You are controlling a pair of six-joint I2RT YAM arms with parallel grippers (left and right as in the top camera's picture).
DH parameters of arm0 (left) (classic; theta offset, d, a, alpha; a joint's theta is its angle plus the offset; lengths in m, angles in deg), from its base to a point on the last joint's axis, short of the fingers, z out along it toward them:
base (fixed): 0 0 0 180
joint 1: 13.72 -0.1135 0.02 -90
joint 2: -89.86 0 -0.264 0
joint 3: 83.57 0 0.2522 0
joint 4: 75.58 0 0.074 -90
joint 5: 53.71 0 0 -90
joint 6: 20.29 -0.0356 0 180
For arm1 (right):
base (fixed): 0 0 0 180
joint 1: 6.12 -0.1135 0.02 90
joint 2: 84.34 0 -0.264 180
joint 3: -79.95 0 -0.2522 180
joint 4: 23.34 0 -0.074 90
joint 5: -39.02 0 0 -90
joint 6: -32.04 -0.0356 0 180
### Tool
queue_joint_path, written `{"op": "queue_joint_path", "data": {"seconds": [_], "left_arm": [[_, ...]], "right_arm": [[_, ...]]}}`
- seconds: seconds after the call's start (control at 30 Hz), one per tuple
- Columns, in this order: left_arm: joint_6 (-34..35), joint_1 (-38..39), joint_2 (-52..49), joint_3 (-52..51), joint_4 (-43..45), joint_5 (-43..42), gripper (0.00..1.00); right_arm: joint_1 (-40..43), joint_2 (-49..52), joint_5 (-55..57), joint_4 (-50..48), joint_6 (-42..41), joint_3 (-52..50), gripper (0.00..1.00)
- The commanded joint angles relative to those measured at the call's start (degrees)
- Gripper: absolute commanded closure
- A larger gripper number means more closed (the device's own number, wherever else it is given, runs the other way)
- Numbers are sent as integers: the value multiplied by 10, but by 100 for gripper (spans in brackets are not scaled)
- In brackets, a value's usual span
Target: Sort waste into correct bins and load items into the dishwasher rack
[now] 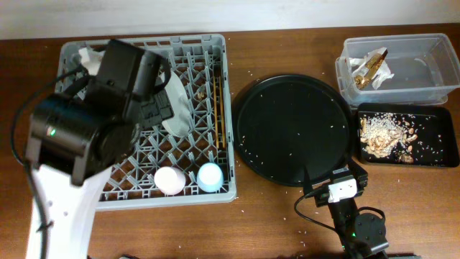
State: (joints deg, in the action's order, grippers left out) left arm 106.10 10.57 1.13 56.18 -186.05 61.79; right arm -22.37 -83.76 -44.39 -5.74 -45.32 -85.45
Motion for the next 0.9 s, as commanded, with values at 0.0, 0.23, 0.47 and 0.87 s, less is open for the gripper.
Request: {"op": "queue_joint_path", "data": {"seconds": [0.0,0.23,0.47,0.87], "left_arm": [[-31,-1,46,-2,0,-114,1],[-181,-5,148,-85,161,9,1],[-181,-207,533,-618,523,-78,1],[-181,-272,876,-1148,815,-129,1]], "right_arm": [[2,-4,1,2,2,-5,2],[2,-4,1,2,2,-5,1],[2,-4,1,2,2,-5,2],[2,-4,1,2,2,-5,2]]}}
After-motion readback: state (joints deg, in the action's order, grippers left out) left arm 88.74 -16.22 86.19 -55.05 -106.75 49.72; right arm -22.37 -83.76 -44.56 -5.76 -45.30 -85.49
